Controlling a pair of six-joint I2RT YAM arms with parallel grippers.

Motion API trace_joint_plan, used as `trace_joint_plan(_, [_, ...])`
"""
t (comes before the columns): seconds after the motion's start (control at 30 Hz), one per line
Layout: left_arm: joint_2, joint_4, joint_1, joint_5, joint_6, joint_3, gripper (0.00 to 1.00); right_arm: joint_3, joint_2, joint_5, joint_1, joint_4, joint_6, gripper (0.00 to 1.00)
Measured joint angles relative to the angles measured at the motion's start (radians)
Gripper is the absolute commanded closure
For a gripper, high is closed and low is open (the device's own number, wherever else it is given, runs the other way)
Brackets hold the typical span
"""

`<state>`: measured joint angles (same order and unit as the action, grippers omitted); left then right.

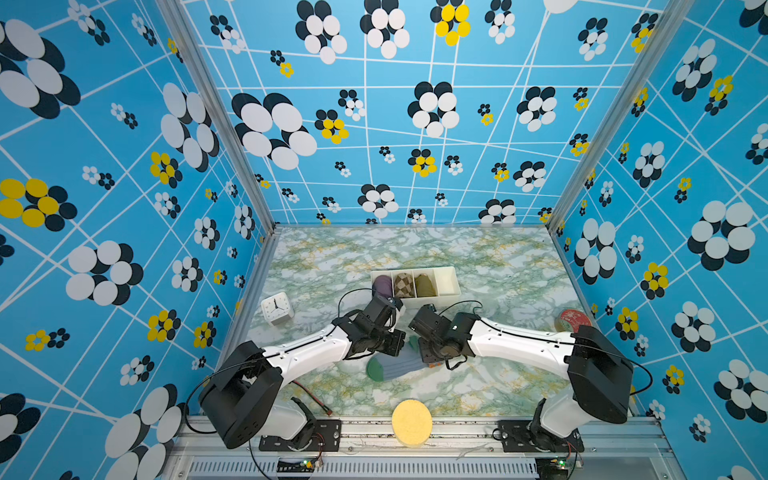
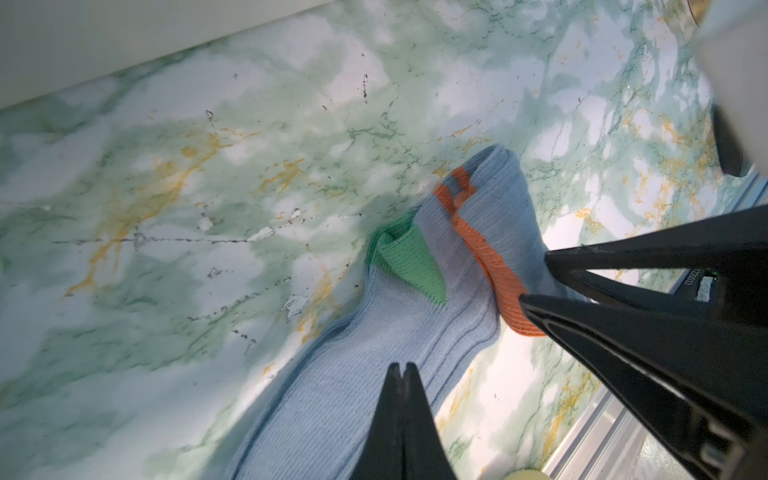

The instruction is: Roll the socks

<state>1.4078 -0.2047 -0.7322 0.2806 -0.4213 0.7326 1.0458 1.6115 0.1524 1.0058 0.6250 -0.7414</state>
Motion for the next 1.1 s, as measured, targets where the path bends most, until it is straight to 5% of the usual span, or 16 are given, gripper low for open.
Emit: trace_joint_plan(1.1, [0.043, 0.011, 0.000, 0.042, 0.002, 0.052, 1.00, -0.245, -0.099, -0.150, -0.049, -0.287, -0.044, 0.68])
